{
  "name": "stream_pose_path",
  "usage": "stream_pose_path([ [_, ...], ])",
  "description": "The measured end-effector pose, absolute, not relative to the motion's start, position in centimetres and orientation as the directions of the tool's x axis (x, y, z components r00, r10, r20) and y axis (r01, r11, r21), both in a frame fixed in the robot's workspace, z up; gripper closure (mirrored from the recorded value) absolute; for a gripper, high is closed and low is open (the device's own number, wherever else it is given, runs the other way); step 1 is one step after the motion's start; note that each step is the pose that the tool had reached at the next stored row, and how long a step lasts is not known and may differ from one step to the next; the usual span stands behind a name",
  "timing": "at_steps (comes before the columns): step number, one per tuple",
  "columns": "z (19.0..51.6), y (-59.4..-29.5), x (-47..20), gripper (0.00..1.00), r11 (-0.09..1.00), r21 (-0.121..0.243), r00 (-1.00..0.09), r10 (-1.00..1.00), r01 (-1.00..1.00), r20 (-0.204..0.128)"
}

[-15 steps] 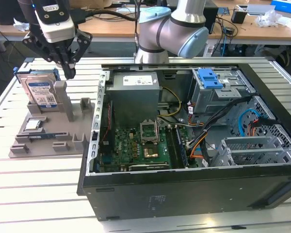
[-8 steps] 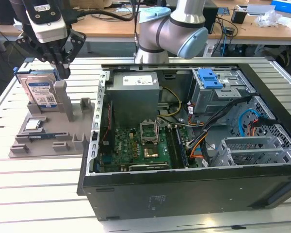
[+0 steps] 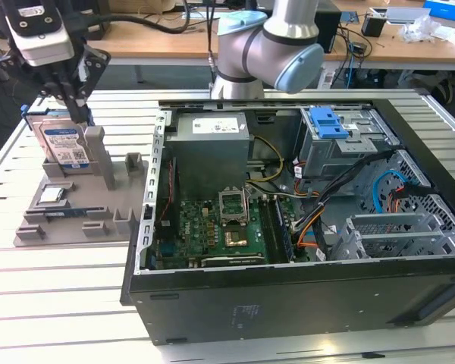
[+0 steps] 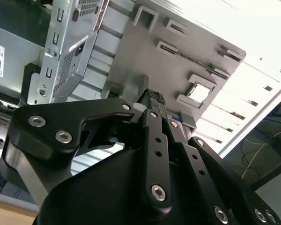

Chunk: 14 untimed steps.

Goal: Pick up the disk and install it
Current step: 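Reach for the disk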

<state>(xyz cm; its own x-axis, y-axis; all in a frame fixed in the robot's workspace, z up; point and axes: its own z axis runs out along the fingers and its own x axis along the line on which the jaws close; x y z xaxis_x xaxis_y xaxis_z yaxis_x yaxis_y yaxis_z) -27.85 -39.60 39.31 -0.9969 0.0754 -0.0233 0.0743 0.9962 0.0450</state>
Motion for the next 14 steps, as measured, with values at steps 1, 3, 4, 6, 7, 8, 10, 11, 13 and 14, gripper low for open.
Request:
stream_pose_path([
  [1, 39.3, -39.6, -28.2, 0.9, 0.996, 0.045, -0.997, 0.075, 0.074, -0.023],
  [3, 39.3, -39.5, -29.2, 0.9, 0.996, 0.045, -0.997, 0.075, 0.074, -0.023],
  [4, 39.3, -39.4, -29.6, 0.9, 0.996, 0.045, -0.997, 0.075, 0.074, -0.023],
  [6, 39.3, -39.3, -30.3, 0.9, 0.996, 0.045, -0.997, 0.075, 0.074, -0.023],
  [7, 39.3, -39.3, -30.6, 0.9, 0.996, 0.045, -0.997, 0.075, 0.074, -0.023],
  [8, 39.3, -39.2, -31.0, 0.9, 0.996, 0.045, -0.997, 0.075, 0.074, -0.023],
  [10, 39.3, -39.1, -31.6, 0.9, 0.996, 0.045, -0.997, 0.075, 0.074, -0.023],
  [11, 39.3, -38.8, -32.2, 0.9, 0.996, 0.045, -0.997, 0.075, 0.074, -0.023],
  [13, 39.3, -38.3, -32.8, 0.9, 0.996, 0.044, -0.997, 0.075, 0.074, -0.023],
  [14, 39.3, -38.1, -33.1, 0.9, 0.996, 0.044, -0.997, 0.075, 0.074, -0.023],
])
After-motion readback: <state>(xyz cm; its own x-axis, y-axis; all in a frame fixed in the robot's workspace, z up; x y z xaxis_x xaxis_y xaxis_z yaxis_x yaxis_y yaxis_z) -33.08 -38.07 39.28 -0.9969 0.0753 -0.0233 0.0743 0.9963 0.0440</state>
